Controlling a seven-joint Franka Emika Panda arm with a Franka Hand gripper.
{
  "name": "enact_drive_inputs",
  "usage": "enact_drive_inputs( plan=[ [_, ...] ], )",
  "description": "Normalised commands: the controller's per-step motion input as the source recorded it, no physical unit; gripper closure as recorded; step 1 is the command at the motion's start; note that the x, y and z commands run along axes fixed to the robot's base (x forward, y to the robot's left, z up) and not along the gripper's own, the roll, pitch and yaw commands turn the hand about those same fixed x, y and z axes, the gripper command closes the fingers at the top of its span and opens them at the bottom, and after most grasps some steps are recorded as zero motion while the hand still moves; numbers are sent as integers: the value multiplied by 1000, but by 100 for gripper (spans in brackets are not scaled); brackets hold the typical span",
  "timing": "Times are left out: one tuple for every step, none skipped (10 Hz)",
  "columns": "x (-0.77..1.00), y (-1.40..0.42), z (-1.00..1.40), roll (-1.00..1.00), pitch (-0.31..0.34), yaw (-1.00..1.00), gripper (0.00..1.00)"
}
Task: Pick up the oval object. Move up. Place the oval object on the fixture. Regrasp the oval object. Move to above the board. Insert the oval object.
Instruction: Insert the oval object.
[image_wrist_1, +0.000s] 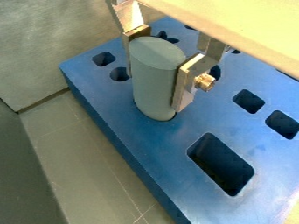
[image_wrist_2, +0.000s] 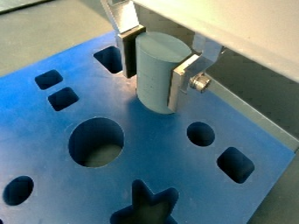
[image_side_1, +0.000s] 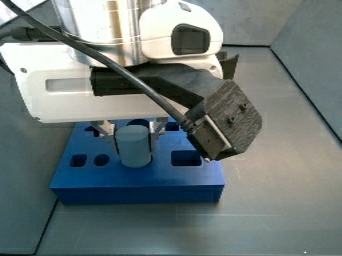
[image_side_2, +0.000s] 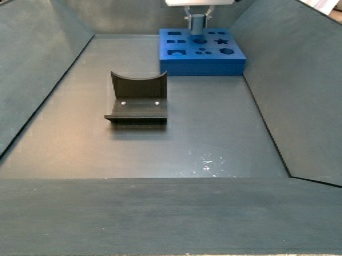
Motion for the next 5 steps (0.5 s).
enact_drive_inputs(
  plan=[
    [-34, 0, -1000, 140, -47, 0, 100],
    [0, 0, -1000, 103, -23, 0, 100],
    [0, 0, -1000, 53, -54, 0, 100],
    [0, 0, -383, -29, -141, 0, 100],
    [40, 0, 0, 0, 41, 0, 100]
  ],
)
